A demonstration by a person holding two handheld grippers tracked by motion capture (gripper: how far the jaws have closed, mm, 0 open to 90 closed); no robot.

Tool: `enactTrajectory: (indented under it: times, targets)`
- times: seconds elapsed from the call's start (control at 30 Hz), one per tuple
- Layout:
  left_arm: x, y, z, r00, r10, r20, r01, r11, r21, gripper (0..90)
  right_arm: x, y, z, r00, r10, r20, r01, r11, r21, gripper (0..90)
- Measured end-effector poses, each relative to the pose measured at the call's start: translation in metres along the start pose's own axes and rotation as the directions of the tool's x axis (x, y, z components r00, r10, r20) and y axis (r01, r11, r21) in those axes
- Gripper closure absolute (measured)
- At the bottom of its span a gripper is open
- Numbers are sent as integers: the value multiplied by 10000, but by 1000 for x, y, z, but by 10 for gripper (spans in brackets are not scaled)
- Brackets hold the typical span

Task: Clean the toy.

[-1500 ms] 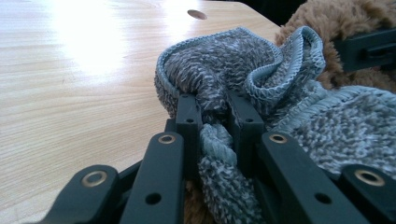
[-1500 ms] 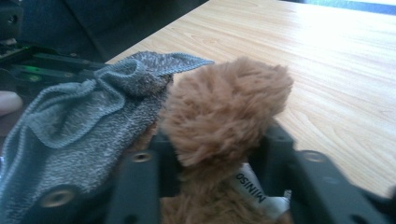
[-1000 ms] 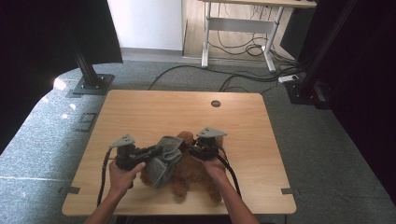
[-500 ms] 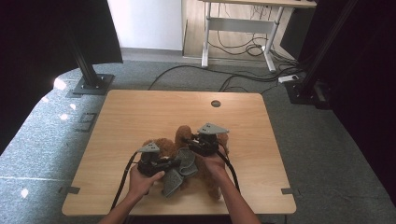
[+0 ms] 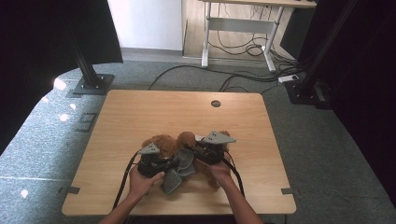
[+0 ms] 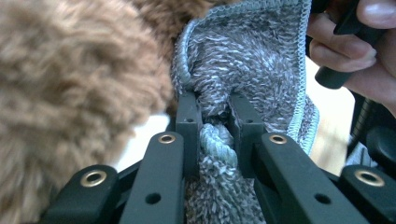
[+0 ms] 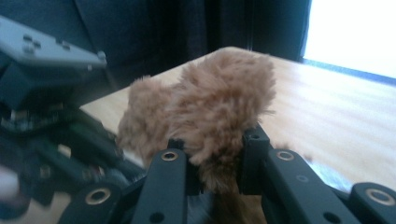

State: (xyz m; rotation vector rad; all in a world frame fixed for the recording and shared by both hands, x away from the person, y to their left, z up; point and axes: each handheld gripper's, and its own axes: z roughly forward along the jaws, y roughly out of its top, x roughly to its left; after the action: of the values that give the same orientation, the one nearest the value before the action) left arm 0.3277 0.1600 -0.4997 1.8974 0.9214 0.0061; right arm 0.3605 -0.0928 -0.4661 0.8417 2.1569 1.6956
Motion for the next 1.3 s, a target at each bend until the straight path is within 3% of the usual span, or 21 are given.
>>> enactTrajectory:
  times: [0.13,0.27,0.33,0.47,0.53,0.67,0.83,1.07,1.3]
  targets:
    - [-1,-10,-16,9997,-50,227,49,10000,55,764,3,-14,-9,9997,241,-45,-240,9996,174,763]
    - [2,-6,-40,9988,-307,388,329,9979,-559,764,2,-29,-9,9984,555,-111,-551,9980,315,766]
    - [4,2,-50,9991,-294,291,320,9953,-919,764,3,-34,-9,9974,691,-195,-686,9973,276,768]
    - [6,29,-61,9997,-254,21,253,9843,-1748,764,9,-36,-8,9988,444,-181,-437,9983,391,770]
    - [8,44,-61,9983,-198,-556,84,9802,-1979,764,12,-38,-8,9995,283,-136,-276,9985,462,770]
    - [16,62,-44,9906,-173,-1359,-24,9896,-1437,762,19,-45,-11,9998,69,-184,-58,9984,565,773]
    - [20,57,-32,9877,-260,-1543,110,9952,-970,760,22,-55,-16,9992,180,-343,-156,9976,680,778]
    - [30,39,-44,9870,-566,-1502,417,9940,-1007,759,25,-62,-18,9973,307,-668,-247,9957,895,783]
    - [30,33,-57,9877,-563,-1460,419,9942,-995,758,28,-69,-21,9953,370,-900,-261,9924,1201,787]
